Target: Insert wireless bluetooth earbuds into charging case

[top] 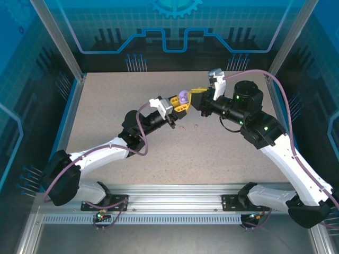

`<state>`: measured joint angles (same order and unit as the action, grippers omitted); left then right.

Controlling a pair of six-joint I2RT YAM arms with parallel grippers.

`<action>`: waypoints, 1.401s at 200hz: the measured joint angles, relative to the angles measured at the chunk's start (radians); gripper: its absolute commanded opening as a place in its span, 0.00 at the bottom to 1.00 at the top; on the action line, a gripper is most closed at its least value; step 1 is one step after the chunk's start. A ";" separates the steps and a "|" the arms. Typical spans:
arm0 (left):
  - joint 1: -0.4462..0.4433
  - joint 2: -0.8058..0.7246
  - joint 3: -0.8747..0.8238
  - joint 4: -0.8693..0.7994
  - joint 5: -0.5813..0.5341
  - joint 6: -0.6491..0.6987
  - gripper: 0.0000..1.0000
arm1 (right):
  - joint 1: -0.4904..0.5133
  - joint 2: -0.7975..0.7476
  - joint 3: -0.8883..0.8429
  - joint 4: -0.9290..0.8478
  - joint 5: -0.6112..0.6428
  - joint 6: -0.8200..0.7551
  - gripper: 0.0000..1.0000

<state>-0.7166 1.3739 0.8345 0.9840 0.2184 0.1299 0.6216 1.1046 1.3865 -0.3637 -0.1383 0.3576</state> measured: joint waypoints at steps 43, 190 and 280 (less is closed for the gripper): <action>0.000 0.000 0.000 -0.008 0.000 0.000 0.00 | 0.000 0.002 0.000 0.011 0.000 0.000 0.18; 0.000 0.000 0.001 -0.037 0.000 0.000 0.00 | -0.001 0.021 -0.050 0.037 0.025 -0.001 0.17; 0.000 0.000 0.001 -0.037 0.000 0.000 0.00 | -0.006 0.022 -0.057 0.016 -0.004 -0.011 0.24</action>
<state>-0.7166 1.3739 0.8356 0.9470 0.2184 0.1299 0.6151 1.1263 1.3293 -0.3477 -0.1425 0.3466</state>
